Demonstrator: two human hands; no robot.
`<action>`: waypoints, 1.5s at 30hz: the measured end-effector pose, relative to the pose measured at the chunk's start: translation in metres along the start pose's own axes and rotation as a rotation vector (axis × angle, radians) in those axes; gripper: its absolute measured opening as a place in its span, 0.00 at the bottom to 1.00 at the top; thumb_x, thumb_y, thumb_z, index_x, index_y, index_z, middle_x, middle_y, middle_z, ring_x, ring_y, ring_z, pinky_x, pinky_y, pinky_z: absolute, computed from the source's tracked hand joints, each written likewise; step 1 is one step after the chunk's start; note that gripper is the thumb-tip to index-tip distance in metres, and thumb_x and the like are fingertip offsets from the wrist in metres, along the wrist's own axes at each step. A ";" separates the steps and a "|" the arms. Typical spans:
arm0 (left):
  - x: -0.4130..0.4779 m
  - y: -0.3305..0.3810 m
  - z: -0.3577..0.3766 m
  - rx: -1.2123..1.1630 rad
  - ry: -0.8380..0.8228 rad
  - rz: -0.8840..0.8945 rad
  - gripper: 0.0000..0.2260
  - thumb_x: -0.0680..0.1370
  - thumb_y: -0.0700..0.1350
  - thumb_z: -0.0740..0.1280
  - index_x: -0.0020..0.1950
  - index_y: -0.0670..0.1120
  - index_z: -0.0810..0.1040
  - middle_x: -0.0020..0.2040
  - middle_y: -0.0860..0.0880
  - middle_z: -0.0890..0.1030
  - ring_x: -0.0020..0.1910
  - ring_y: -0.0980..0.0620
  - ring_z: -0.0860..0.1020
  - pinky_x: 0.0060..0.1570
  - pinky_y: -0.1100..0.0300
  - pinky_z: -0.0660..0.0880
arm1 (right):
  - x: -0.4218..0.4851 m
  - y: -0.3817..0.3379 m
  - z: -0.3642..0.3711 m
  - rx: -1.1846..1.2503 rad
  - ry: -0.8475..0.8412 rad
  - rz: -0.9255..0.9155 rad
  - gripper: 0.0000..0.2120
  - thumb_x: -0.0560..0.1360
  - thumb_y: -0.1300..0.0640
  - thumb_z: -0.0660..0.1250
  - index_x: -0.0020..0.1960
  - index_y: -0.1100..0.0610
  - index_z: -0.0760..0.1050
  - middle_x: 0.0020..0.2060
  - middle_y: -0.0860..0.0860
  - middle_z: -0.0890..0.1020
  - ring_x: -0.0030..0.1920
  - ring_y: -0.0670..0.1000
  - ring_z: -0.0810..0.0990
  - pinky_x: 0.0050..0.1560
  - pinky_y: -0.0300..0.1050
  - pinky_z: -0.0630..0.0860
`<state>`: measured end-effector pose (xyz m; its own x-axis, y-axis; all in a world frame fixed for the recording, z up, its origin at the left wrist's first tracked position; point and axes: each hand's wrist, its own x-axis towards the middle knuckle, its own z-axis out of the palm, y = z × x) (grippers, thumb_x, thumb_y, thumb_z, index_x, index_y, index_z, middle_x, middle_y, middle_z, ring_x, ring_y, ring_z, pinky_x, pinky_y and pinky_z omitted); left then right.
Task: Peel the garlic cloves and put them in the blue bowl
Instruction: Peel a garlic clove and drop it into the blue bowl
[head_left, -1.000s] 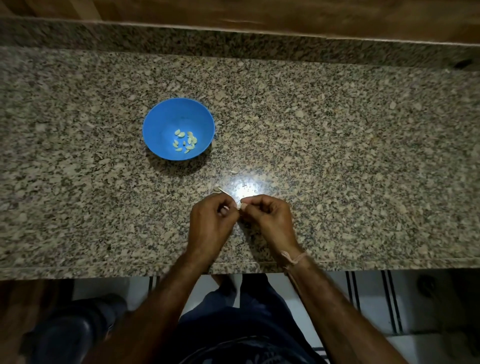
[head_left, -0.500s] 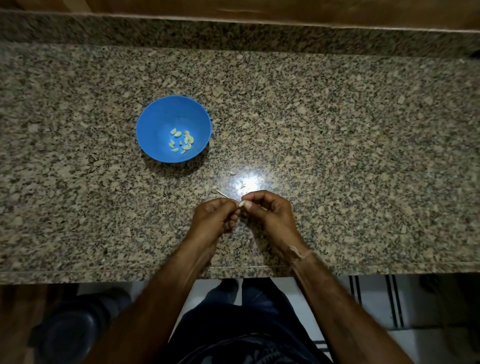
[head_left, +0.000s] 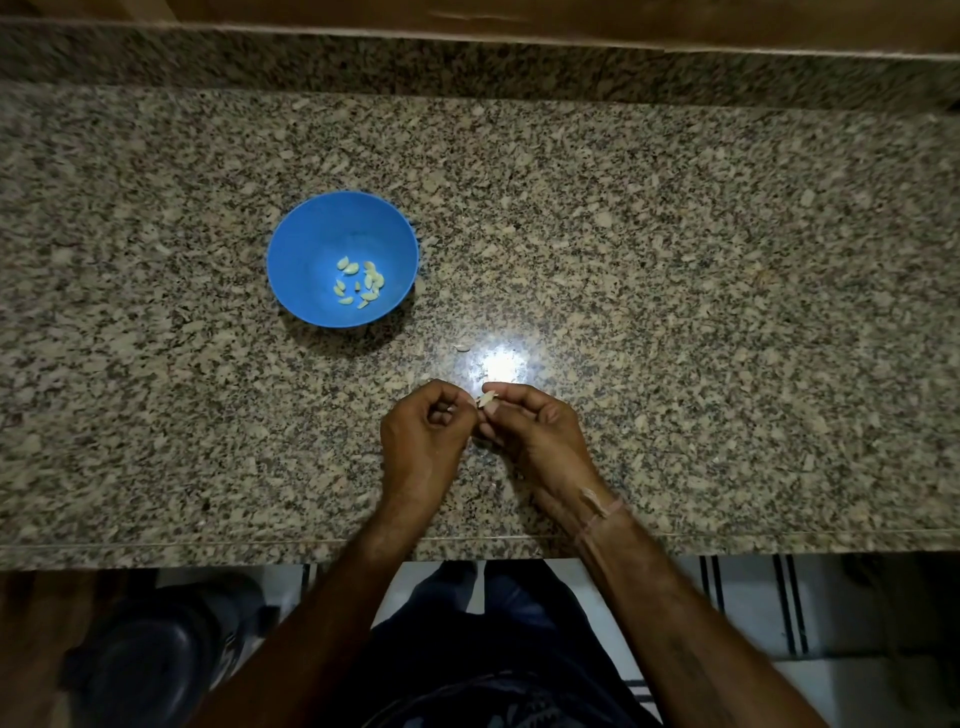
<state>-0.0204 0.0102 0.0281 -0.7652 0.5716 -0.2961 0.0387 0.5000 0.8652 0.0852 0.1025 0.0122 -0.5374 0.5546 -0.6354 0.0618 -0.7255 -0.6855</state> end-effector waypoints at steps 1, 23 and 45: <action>0.000 0.000 0.001 0.005 0.000 0.006 0.03 0.76 0.40 0.73 0.43 0.48 0.83 0.37 0.54 0.84 0.37 0.56 0.82 0.36 0.63 0.78 | 0.000 -0.001 0.000 0.002 0.001 0.004 0.10 0.79 0.69 0.70 0.58 0.62 0.83 0.45 0.59 0.87 0.44 0.52 0.86 0.58 0.52 0.82; 0.008 -0.010 0.001 0.126 0.005 -0.076 0.02 0.78 0.45 0.73 0.47 0.48 0.85 0.40 0.55 0.85 0.41 0.56 0.83 0.45 0.56 0.82 | -0.005 0.003 -0.009 -0.121 0.047 -0.146 0.07 0.78 0.67 0.73 0.56 0.66 0.82 0.48 0.68 0.86 0.45 0.59 0.84 0.51 0.53 0.83; 0.007 0.003 -0.004 -0.211 -0.157 -0.164 0.03 0.78 0.41 0.74 0.46 0.46 0.88 0.36 0.42 0.85 0.34 0.50 0.79 0.36 0.55 0.77 | -0.007 -0.001 -0.007 -0.408 0.028 -0.428 0.02 0.76 0.68 0.75 0.48 0.65 0.84 0.42 0.57 0.88 0.46 0.59 0.87 0.48 0.46 0.84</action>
<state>-0.0283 0.0127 0.0301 -0.6411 0.5960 -0.4836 -0.2239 0.4574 0.8606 0.0946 0.1020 0.0151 -0.5634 0.7780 -0.2779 0.1662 -0.2228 -0.9606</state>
